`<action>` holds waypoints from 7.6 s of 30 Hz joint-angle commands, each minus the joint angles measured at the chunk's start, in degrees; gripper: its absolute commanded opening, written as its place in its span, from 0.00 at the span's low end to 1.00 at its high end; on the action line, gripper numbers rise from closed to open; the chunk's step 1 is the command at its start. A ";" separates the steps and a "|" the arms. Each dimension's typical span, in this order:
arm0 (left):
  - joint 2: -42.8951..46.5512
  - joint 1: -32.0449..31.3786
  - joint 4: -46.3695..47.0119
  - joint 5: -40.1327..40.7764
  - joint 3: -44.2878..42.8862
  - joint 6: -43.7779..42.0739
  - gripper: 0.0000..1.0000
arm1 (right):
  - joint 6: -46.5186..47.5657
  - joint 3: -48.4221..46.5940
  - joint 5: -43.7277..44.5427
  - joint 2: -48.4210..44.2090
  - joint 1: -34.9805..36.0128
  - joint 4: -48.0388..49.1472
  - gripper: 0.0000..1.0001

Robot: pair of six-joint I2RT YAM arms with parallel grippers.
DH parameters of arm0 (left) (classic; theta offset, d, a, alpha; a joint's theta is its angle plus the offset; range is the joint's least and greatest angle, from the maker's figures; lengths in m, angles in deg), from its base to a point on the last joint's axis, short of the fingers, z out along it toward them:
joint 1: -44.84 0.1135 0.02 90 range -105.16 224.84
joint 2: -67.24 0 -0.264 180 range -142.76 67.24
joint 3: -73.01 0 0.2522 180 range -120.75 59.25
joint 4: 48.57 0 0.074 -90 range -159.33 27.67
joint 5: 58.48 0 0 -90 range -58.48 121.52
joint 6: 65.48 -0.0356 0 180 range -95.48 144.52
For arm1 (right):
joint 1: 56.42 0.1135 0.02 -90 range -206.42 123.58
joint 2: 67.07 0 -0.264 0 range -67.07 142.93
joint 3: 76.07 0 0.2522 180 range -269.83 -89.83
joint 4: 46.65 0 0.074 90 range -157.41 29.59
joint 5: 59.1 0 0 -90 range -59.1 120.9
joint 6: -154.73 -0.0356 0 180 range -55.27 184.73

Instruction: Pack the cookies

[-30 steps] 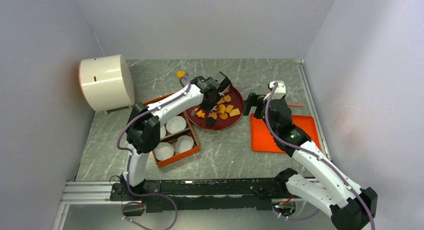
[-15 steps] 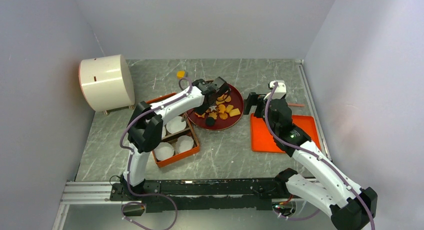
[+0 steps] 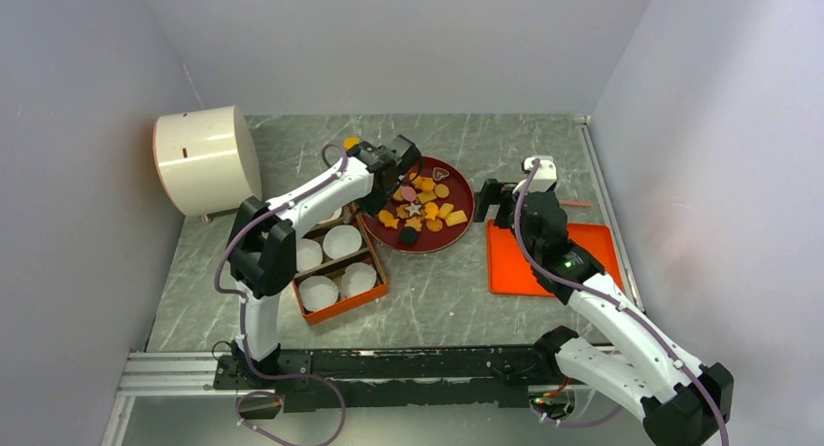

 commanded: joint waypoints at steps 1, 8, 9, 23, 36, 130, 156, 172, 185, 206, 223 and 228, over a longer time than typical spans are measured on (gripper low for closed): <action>4.39 -0.66 -0.08 -5.44 -3.65 -0.78 0.48 | 0.87 -1.88 0.70 -0.10 -0.19 2.23 1.00; 6.03 -0.66 -1.55 -8.12 -4.38 -0.75 0.49 | 0.71 -1.55 0.98 -1.12 -0.20 1.43 1.00; 6.11 -0.66 -1.90 -8.52 -4.49 -0.54 0.49 | 0.60 -1.53 0.95 -1.24 -0.16 1.39 1.00; 8.24 -2.26 -9.66 -12.69 -3.49 1.74 0.49 | -0.78 -0.60 0.46 -2.33 -0.20 0.84 1.00; 8.90 -2.25 -8.75 -13.92 -1.56 15.75 0.46 | -1.28 0.35 0.03 -3.97 -0.20 0.61 1.00; 15.95 13.89 -19.78 -3.05 -0.69 29.77 0.15 | 7.90 -0.72 -1.81 -10.47 -0.20 -0.87 1.00; 16.90 20.34 -13.06 -4.08 12.27 21.33 0.21 | 8.23 -0.65 -2.25 -8.74 -0.20 0.59 1.00; 15.16 20.35 -11.68 -2.26 14.15 21.77 0.43 | 8.38 -0.47 -1.99 -8.74 -0.24 0.41 1.00; 17.34 20.32 -12.76 -4.88 10.35 20.97 0.45 | 8.45 -1.02 -2.40 -8.05 -0.19 0.48 1.00; 24.76 13.96 -7.76 -16.58 5.47 11.22 0.43 | 8.83 -2.58 -0.43 -7.95 -0.20 -1.70 1.00; 19.82 -7.64 -3.62 -15.69 5.01 9.21 0.44 | 9.70 -1.06 3.93 -9.48 -0.20 -2.38 1.00; 19.15 -9.81 -2.21 -15.52 7.02 8.95 0.44 | 9.29 -0.50 4.66 -9.59 -0.16 -2.48 1.00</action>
